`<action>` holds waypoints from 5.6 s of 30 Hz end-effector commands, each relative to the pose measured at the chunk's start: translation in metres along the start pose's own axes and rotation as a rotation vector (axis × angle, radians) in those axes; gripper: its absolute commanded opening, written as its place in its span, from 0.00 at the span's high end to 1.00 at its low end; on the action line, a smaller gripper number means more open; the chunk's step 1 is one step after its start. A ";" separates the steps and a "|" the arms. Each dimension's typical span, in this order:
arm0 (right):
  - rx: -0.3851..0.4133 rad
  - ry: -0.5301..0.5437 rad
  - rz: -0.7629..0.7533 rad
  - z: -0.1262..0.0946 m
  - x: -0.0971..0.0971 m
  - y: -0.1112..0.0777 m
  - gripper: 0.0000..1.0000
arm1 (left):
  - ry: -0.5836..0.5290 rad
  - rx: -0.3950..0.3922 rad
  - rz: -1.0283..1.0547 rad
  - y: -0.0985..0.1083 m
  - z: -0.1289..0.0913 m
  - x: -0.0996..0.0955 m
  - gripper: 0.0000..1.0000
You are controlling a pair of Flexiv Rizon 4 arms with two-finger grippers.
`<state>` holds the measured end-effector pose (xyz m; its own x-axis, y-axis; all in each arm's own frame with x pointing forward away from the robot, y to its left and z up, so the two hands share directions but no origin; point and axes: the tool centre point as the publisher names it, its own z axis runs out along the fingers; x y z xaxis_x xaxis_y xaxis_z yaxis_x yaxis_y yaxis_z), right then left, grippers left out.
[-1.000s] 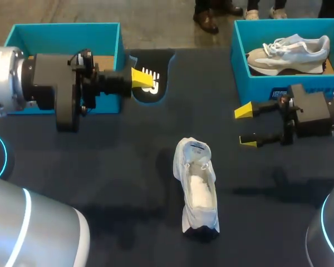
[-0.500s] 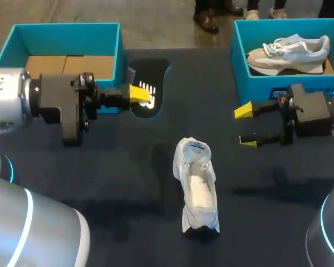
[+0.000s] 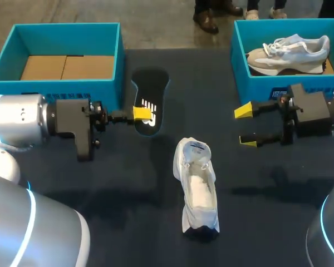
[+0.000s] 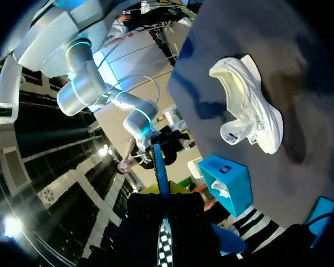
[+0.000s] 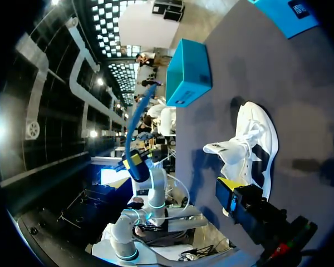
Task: Take the shoe out of the shoebox, open the shoe tongue, remove and reinsert the insole, then place the shoe into the shoebox
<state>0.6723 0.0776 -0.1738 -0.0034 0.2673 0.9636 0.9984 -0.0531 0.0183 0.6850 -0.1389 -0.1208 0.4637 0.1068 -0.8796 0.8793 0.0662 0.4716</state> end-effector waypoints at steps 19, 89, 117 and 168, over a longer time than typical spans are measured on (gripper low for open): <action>-0.003 -0.002 0.000 0.001 0.000 -0.001 0.00 | 0.019 -0.015 0.243 -0.003 0.017 0.011 1.00; 0.020 0.073 -0.124 0.080 0.041 0.071 0.00 | -0.043 -0.019 0.314 -0.022 0.039 0.027 1.00; 0.075 0.127 -0.083 0.107 0.049 0.065 0.56 | -0.031 -0.038 0.389 -0.028 0.062 0.047 1.00; 0.086 0.191 -0.046 0.124 0.034 0.062 1.00 | 0.031 -0.045 0.322 -0.026 0.033 0.041 0.00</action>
<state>0.7420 0.2027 -0.1714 -0.0516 0.0783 0.9956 0.9980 0.0394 0.0486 0.6940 -0.1860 -0.1799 0.7194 0.1414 -0.6800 0.6766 0.0788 0.7321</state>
